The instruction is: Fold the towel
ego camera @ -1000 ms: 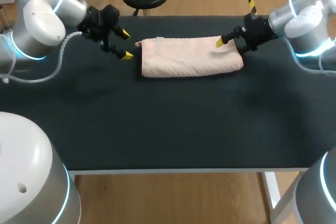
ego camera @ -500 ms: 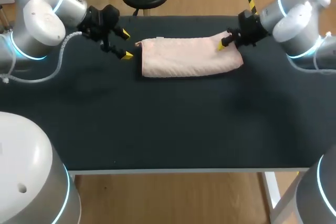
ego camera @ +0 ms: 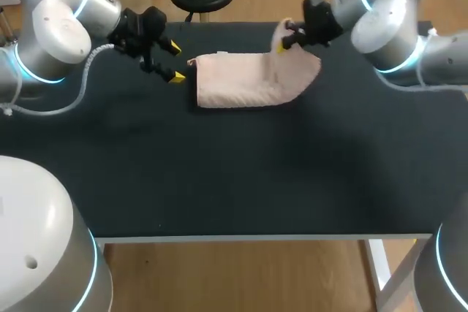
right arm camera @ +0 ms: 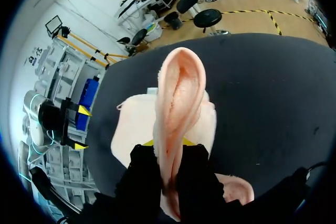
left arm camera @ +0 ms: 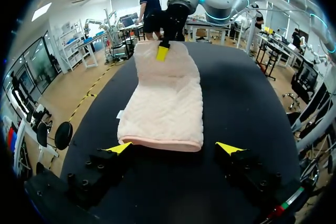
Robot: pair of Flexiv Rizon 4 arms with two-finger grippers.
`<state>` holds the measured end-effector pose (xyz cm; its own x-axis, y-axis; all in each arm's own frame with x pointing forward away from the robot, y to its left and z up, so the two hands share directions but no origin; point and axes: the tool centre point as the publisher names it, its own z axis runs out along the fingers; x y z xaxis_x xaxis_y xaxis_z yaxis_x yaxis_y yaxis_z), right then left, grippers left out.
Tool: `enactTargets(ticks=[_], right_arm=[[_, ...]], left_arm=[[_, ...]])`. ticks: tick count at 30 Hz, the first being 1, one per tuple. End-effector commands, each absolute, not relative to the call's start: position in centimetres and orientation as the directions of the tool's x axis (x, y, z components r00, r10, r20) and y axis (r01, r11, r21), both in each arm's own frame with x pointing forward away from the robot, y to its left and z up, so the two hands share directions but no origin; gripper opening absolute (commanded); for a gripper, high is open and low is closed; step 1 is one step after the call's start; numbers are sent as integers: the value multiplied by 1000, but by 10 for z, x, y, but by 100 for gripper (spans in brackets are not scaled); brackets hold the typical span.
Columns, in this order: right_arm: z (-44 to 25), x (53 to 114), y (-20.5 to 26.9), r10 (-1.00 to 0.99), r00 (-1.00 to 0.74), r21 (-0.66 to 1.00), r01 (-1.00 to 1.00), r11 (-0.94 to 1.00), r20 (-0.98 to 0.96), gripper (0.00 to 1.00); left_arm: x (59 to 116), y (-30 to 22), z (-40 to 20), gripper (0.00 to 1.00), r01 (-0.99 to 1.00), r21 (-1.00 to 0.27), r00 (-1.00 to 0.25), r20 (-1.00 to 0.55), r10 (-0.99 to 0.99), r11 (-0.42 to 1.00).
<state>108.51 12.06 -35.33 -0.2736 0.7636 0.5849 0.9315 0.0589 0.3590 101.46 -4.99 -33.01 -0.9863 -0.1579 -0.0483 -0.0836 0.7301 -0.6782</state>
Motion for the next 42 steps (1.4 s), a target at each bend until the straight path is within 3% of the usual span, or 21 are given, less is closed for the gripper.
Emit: enactTargets(ticks=[1,10,18,19,20,42], right_arm=[[-349,1089,165,761,-288,372,926,66,581,0],[-351,1090,240,736,-272,365,930,36,619,0],[-356,1078,269,729,-272,361,932,38,628,0],[-355,1076,269,730,-279,364,930,44,624,34],[-354,1075,270,725,-278,365,930,40,630,100],[-282,1075,252,699,-353,535,843,-50,622,100]], left_arm=[[1014,-50,-331,100,-82,-680,-986,-51,-158,728],[1014,-50,-331,100,-82,-680,-986,-51,-158,728],[1014,-50,-331,100,-82,-680,-986,-51,-158,728],[1014,-50,-331,100,-82,-680,-986,-51,-158,728],[1014,-50,-331,100,-82,-680,-986,-51,-158,728],[1014,-50,-331,100,-82,-680,-986,-51,-158,728]])
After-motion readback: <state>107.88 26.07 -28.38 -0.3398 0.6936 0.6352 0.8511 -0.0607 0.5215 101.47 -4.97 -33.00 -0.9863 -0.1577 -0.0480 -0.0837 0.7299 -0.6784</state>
